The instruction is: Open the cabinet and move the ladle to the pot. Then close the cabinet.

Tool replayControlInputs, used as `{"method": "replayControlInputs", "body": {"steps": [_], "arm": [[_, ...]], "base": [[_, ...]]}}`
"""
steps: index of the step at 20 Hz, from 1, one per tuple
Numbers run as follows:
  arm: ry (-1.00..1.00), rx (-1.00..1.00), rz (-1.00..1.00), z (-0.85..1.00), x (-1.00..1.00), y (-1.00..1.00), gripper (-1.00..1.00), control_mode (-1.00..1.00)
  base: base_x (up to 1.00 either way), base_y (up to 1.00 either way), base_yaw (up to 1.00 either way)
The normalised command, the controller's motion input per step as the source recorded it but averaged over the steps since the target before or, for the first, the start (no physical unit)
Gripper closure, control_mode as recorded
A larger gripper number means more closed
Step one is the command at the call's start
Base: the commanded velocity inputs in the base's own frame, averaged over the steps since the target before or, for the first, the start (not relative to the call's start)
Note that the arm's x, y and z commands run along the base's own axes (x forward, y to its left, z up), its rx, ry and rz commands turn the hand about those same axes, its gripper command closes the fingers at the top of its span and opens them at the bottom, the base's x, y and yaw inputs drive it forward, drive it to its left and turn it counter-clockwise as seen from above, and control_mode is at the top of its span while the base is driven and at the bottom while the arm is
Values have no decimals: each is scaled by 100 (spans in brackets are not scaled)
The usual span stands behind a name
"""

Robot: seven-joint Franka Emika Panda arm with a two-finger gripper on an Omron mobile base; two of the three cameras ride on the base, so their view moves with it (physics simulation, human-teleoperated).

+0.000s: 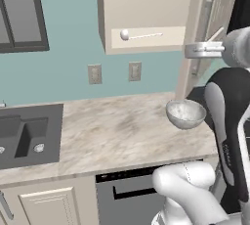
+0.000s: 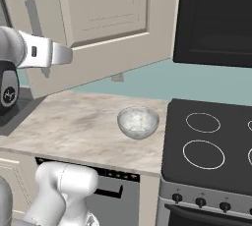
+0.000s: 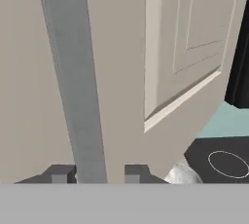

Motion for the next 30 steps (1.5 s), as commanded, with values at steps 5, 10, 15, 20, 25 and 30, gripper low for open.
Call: {"method": "replayControlInputs", "body": {"steps": [5, 10, 15, 20, 25, 30], "arm": [[0, 0, 0, 0, -62, -63, 100, -100], [4, 0, -3, 0, -48, 6, -100, -100], [3, 0, -7, 0, -70, 74, -100, -100], [0, 0, -9, 0, -93, 80, -100, -100], [0, -1, -9, 0, -10, 78, -100, -100], [0, 0, -10, 0, 53, 48, -100, -100]], "base": [[0, 0, 0], [0, 0, 0], [0, 0, 0], [0, 0, 0], [0, 0, 0], [0, 0, 0]]}}
